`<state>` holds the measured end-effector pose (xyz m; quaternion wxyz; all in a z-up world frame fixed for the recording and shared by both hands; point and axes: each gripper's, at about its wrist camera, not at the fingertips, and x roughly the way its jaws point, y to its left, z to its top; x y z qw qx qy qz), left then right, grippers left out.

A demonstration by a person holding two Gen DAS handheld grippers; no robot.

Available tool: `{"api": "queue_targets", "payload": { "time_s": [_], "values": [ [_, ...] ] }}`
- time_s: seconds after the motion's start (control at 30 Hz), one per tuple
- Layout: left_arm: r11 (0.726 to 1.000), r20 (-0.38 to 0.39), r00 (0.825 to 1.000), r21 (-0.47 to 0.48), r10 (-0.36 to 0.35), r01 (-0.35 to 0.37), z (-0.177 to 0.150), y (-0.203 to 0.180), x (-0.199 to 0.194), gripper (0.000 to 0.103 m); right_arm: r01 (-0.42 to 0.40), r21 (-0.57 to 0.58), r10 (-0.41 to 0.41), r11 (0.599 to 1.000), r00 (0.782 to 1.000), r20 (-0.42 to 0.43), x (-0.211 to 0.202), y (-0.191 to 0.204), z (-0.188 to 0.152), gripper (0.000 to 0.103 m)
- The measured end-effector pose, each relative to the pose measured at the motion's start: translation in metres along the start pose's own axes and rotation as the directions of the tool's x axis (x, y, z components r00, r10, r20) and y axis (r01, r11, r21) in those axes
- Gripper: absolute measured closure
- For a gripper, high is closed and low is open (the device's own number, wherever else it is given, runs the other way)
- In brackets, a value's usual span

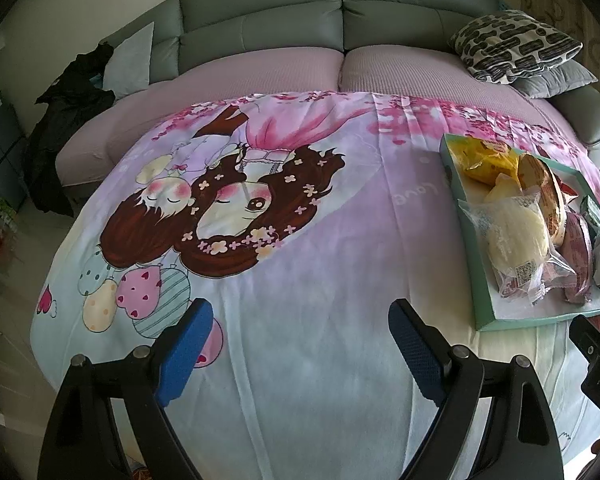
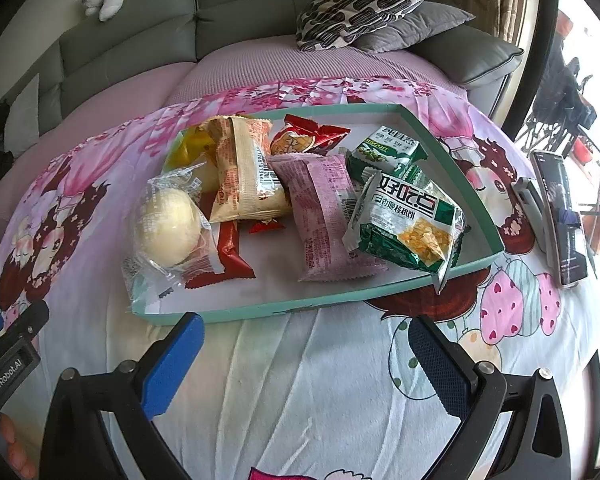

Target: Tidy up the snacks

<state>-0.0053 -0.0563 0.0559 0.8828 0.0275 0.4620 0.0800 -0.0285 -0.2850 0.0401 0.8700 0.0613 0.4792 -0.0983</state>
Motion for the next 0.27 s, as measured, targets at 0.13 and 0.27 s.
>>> {"api": "queue_targets", "payload": {
  "time_s": [0.13, 0.27],
  "values": [
    [1.0, -0.004, 1.0, -0.005, 0.004, -0.004, 0.0008, 0.0011, 0.0005, 0.013, 0.001, 0.0, -0.001, 1.0, 1.0, -0.001, 0.0001, 0.0001, 0.0011, 0.0],
    [1.0, 0.0, 1.0, -0.005, -0.005, 0.005, 0.0014, 0.0018, -0.0003, 0.013, 0.0, 0.0, 0.0, 1.0, 1.0, -0.002, -0.0001, -0.0003, 0.0006, 0.0]
  ]
}}
